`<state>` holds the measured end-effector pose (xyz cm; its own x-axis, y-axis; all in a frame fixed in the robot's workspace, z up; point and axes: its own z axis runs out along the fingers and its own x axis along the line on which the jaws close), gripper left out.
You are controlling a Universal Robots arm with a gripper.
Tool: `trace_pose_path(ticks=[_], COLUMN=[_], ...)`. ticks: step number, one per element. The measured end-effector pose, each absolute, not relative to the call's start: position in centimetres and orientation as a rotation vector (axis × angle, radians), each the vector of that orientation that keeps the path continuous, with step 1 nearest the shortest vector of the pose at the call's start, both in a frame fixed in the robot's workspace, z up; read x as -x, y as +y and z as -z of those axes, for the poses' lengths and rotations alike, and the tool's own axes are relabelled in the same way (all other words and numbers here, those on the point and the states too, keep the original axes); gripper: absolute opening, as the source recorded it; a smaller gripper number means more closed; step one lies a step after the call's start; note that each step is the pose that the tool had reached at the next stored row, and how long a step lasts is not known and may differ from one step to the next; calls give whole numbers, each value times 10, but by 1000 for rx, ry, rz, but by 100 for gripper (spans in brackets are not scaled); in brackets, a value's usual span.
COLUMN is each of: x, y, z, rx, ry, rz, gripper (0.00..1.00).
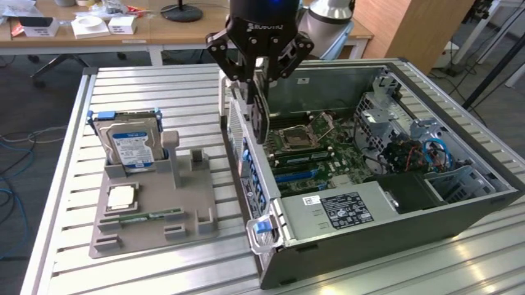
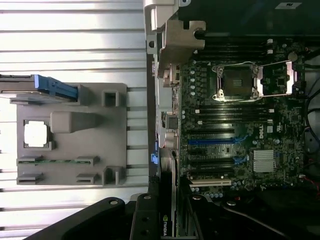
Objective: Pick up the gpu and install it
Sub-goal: 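Pick up the gpu and move the gpu toward the slot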
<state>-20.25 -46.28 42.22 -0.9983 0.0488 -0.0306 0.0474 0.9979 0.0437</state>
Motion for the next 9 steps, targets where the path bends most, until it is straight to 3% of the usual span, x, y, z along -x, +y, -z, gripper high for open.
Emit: trace_pose_path(ticks=[9], x=[176], y=[-463], z=[-422], rx=[-75], ry=[3108], rz=[-67], gripper=[26])
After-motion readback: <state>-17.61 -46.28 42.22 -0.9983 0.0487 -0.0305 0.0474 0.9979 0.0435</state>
